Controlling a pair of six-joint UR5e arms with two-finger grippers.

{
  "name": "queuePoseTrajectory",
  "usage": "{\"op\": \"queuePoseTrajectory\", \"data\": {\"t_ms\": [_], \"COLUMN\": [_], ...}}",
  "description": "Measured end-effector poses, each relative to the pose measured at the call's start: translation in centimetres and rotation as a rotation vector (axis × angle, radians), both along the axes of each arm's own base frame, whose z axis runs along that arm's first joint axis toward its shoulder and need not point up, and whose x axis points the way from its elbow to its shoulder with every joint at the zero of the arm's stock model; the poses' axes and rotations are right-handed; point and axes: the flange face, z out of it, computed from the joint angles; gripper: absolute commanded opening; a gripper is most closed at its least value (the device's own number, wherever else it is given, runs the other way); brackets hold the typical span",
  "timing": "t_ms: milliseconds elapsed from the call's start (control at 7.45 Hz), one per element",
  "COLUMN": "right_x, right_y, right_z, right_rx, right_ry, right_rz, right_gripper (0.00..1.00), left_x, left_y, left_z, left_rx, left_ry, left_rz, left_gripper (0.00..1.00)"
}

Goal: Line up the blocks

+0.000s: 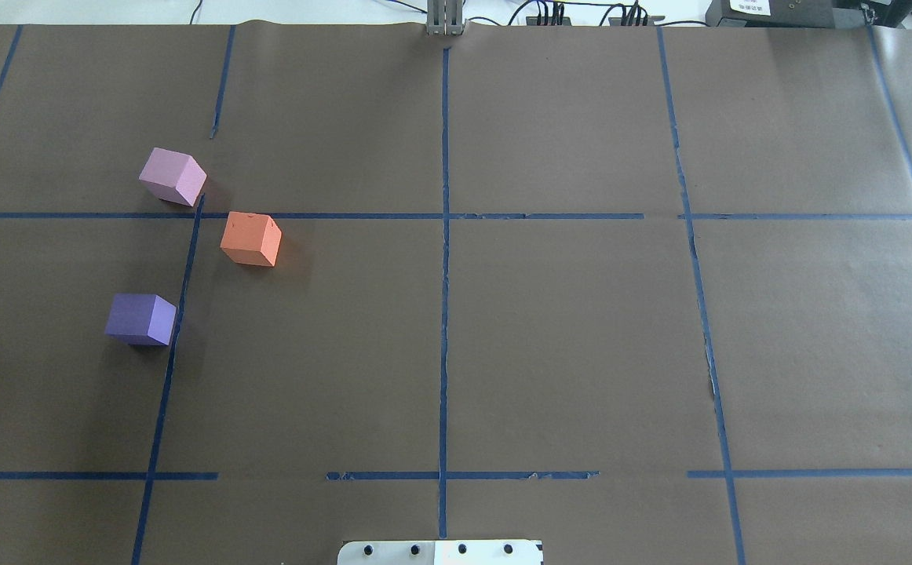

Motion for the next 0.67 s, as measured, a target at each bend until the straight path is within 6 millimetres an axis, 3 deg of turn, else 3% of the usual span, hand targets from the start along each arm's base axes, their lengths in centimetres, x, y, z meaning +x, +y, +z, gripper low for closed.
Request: {"op": "queuePoseTrajectory", "data": {"t_ms": [402,537,671], "right_x": [0.0,0.0,0.0], "right_y": [0.0,0.0,0.0], "right_z": [0.0,0.0,0.0], "right_rx": [0.001,0.0,0.0], "right_ry": [0.0,0.0,0.0], "right_rz": [0.0,0.0,0.0], "right_gripper": [1.0,1.0,1.0], "left_x": [0.2,1.1,3.5], "left_y": [-1.1,-2.9,-5.5], "left_z": [-1.8,-3.9,-7.6], "left_rx": [-0.017,-0.026,-0.045], "left_ry": [0.0,0.006,0.017], "left_rz": [-0.008,-0.017,-0.017], "left_gripper": [1.0,1.0,1.0]}}
